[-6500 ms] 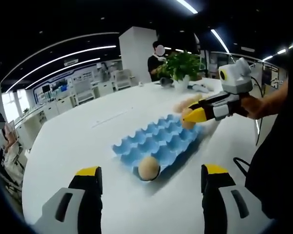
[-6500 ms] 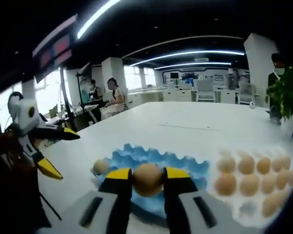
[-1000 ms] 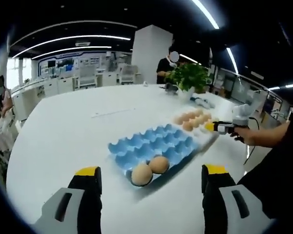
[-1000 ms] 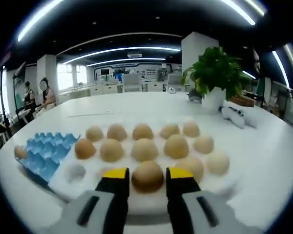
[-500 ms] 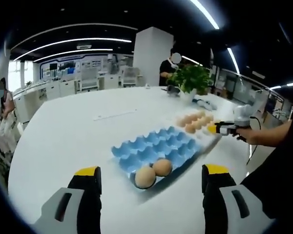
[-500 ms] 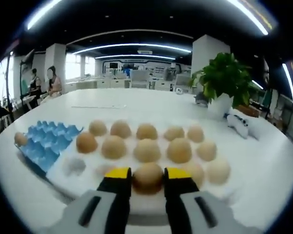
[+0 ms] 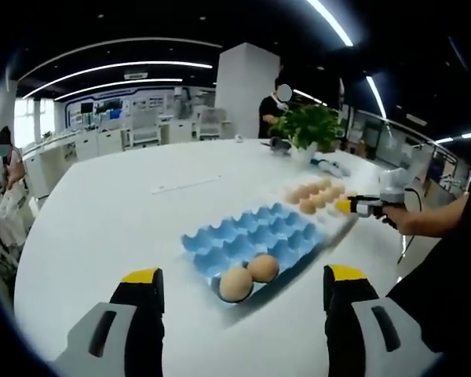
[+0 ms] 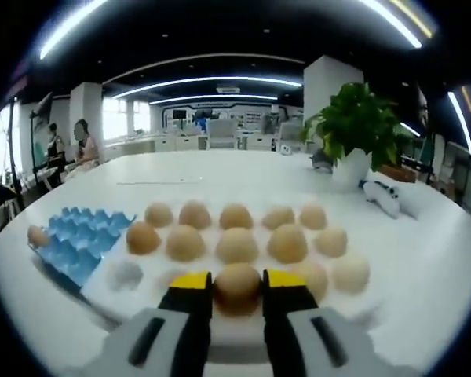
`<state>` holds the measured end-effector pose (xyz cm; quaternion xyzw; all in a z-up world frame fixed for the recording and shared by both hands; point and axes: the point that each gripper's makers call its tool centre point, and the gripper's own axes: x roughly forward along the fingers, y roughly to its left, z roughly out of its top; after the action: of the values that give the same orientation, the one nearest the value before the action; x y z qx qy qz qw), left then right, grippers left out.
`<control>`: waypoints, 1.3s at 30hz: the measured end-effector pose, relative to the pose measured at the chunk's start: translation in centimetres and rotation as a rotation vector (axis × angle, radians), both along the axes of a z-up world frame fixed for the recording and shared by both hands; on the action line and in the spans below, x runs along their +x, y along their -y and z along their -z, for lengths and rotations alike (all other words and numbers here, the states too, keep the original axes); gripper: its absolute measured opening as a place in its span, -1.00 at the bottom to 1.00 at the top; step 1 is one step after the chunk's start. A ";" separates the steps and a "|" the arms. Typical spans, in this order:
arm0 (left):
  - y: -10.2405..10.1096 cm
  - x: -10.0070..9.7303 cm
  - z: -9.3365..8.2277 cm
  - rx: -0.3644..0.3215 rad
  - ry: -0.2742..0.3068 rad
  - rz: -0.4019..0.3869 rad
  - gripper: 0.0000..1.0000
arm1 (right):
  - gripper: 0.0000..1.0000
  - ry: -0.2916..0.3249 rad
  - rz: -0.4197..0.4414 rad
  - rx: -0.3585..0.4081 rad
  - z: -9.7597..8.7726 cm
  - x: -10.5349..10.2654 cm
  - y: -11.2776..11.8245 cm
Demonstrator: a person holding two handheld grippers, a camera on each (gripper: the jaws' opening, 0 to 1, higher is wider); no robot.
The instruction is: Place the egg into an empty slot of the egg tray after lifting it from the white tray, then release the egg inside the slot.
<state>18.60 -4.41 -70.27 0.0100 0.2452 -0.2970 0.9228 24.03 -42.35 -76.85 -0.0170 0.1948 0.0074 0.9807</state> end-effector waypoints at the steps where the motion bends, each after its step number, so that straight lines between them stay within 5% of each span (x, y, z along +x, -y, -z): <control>1: 0.0 0.0 0.0 -0.001 -0.003 0.002 0.69 | -0.52 0.006 0.000 0.004 -0.2 0.0 0.0; 17: 0.1 0.0 0.2 -0.001 -0.007 0.010 0.69 | -0.52 0.063 -0.074 0.022 -3.5 0.0 -3.1; 39: 0.4 -0.1 0.4 0.003 -0.010 0.022 0.67 | -0.52 0.066 -0.268 0.055 -3.8 0.2 -9.7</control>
<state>18.54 -4.76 -70.70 0.0125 0.2500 -0.3068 0.9183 24.24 -32.60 -73.01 -0.0162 0.1579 0.1433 0.9769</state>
